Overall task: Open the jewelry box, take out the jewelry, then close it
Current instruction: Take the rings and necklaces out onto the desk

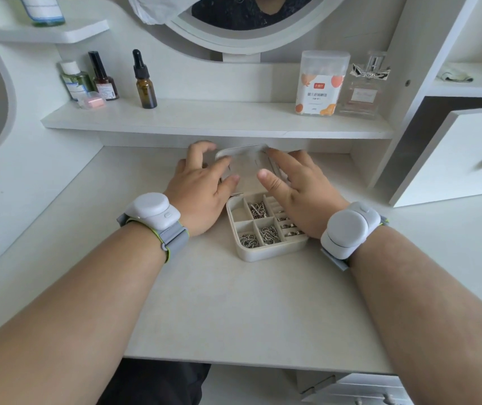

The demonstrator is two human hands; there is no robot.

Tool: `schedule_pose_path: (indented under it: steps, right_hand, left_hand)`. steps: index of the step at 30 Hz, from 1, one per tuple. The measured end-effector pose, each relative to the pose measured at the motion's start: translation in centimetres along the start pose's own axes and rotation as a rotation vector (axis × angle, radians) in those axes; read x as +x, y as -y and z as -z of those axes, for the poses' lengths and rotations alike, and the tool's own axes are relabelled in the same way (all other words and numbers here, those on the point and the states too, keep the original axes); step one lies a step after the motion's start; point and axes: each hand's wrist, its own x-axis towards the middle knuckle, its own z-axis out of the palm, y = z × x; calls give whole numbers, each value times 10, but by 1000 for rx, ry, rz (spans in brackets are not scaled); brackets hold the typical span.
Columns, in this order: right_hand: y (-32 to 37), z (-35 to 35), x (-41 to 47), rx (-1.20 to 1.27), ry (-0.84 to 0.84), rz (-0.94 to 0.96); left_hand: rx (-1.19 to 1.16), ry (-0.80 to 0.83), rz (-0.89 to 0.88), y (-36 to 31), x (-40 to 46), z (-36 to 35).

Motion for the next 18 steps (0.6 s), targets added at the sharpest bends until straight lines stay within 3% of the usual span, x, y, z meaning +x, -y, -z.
schedule_pose_path:
  steps: [9,18]
  right_hand:
    - [0,0,5,-39,-23,-54]
    - [-3,2,7,-96,-85,-86]
  left_hand:
    - [-196,103,-38,-2,-5,9]
    - [-300,100,-270,-8,-13,10]
